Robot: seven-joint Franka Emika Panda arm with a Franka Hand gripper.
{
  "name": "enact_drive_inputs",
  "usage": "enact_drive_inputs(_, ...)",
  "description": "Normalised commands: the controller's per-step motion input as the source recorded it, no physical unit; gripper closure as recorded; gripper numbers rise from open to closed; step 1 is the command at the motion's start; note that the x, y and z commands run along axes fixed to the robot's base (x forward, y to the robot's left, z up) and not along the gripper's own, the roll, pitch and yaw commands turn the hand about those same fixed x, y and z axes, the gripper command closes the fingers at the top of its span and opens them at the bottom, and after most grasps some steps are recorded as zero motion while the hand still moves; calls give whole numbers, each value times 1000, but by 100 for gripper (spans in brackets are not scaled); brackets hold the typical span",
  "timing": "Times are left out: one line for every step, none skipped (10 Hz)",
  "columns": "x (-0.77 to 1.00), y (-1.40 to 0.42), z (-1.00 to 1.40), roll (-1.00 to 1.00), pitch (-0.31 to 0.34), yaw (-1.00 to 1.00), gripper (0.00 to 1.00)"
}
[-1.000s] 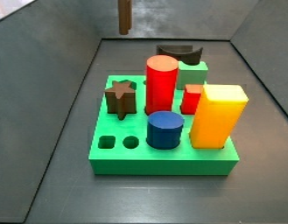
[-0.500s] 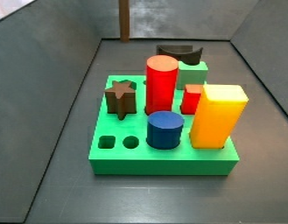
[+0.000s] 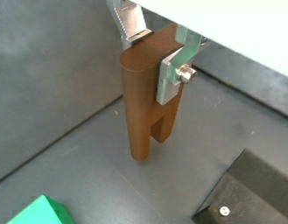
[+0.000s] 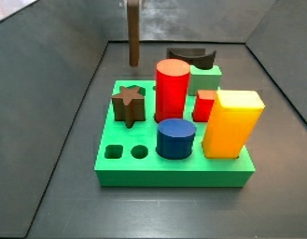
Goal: Pick up the square-circle object. Move up. Place the square-circle object on the fixture. Regrasp the square-circle object. Rotate the square-circle object. Move to above the board. Insert the square-circle object.
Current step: Rotate the square-circle object.
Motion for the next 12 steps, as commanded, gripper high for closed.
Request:
enact_drive_inputs(10,24,-546,-111,-69,-17,100)
enact_drive_inputs(12,24,-426,-104,-70,-18,100)
enact_drive_inputs(10,22,-198,-92,-68,-19,100)
enact_drive_inputs(-11,20,-178,-91,-54,-19,100)
enact_drive_inputs(-18,19,-181,-92,-51,-19,100)
enact_drive_inputs(-17,19,-182,-92,-52,-19,100)
enact_drive_inputs(-13,19,-180,-92,-53,-19,100)
enact_drive_inputs(-13,19,-179,-92,-53,-19,100)
enact_drive_inputs(-13,19,-179,-92,-53,-19,100)
enact_drive_inputs(-13,19,-179,-92,-53,-19,100)
enact_drive_inputs(-13,18,-179,-92,-53,-19,100)
enact_drive_inputs(-12,18,-179,-92,-53,-19,100)
